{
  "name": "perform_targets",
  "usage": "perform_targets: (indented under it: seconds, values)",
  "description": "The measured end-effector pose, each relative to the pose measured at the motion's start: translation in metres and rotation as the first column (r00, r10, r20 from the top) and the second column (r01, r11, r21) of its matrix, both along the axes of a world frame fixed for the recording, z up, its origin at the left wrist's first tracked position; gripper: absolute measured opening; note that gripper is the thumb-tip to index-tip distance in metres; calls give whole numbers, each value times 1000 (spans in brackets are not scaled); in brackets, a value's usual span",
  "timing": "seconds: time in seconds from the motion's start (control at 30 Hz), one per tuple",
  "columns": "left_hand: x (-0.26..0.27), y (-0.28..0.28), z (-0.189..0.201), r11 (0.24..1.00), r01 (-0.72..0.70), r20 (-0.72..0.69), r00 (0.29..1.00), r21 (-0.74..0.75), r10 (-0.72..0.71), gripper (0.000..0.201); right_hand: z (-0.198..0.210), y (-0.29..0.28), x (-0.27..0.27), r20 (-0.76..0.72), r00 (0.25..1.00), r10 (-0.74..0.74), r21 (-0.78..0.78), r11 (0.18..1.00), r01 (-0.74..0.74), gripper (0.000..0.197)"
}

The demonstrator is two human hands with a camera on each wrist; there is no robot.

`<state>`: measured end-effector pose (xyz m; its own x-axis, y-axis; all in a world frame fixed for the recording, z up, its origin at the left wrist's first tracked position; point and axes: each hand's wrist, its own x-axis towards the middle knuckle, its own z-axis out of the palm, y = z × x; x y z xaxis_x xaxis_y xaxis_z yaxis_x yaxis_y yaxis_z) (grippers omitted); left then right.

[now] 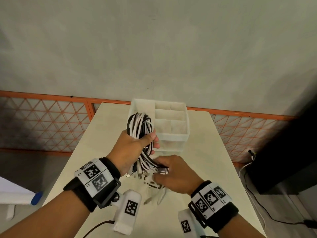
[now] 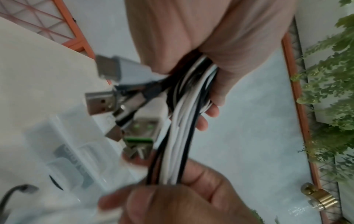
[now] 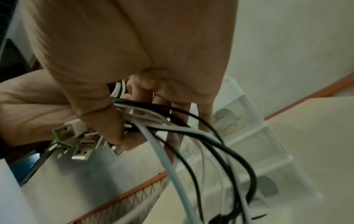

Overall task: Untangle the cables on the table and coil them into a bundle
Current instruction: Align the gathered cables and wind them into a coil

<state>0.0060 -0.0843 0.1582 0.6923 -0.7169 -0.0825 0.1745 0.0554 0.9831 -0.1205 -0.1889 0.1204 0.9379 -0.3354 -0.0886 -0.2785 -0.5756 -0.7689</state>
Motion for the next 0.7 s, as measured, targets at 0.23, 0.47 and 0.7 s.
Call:
perform_targets:
  seconds: [0.23, 0.47, 0.7]
  values:
    - [3, 4, -2, 999, -18, 29, 999, -35, 19, 9, 6, -4, -7, -30, 999, -36, 68, 997, 37, 14]
    - [3, 8, 8, 993, 115, 143, 984, -34, -109, 25, 8, -8, 2, -138, 987, -81, -105, 992, 67, 47]
    - [-11, 11, 2, 813, 366, 323, 783, 452, -532, 22, 12, -29, 2, -153, 913, -377, -321, 893, 315, 19]
